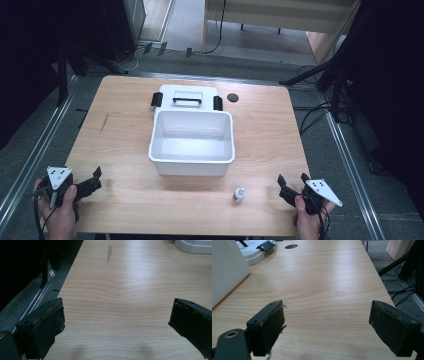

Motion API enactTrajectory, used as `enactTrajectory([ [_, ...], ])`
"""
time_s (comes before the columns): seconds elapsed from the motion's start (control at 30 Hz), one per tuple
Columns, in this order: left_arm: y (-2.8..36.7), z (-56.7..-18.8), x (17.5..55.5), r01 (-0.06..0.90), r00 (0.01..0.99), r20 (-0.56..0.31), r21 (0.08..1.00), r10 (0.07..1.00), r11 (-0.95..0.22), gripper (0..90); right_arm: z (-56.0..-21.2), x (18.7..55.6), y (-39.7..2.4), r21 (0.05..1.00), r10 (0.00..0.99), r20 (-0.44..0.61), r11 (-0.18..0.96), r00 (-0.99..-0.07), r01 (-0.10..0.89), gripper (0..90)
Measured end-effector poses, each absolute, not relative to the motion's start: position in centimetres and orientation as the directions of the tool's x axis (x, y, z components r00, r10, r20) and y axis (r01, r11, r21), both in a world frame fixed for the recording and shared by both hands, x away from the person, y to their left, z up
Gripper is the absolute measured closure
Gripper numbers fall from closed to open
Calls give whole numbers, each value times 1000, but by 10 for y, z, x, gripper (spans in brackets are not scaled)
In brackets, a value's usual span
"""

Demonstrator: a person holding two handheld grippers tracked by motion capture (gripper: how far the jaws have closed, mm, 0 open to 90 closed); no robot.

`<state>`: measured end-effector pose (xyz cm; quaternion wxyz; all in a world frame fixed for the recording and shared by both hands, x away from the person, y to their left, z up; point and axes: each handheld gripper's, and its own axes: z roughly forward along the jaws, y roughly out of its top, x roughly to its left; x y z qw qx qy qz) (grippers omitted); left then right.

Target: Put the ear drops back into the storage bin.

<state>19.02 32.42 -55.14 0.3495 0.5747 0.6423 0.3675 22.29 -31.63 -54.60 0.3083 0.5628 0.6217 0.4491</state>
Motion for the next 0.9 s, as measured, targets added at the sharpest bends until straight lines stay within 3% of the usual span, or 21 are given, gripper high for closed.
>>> enactTrajectory([
  [0.43,323,-551,188,454,-117,15,890,993,40,2,-546,219,-309,907,974,84,12,-208,421,123],
  [0.77,324,-551,189,452,-90,21,892,996,22,2,-518,221,-304,857,959,51,102,-280,505,125],
  [0.9,324,-551,190,454,-71,21,891,997,13,2,-501,228,-301,786,944,-6,208,-330,582,125],
])
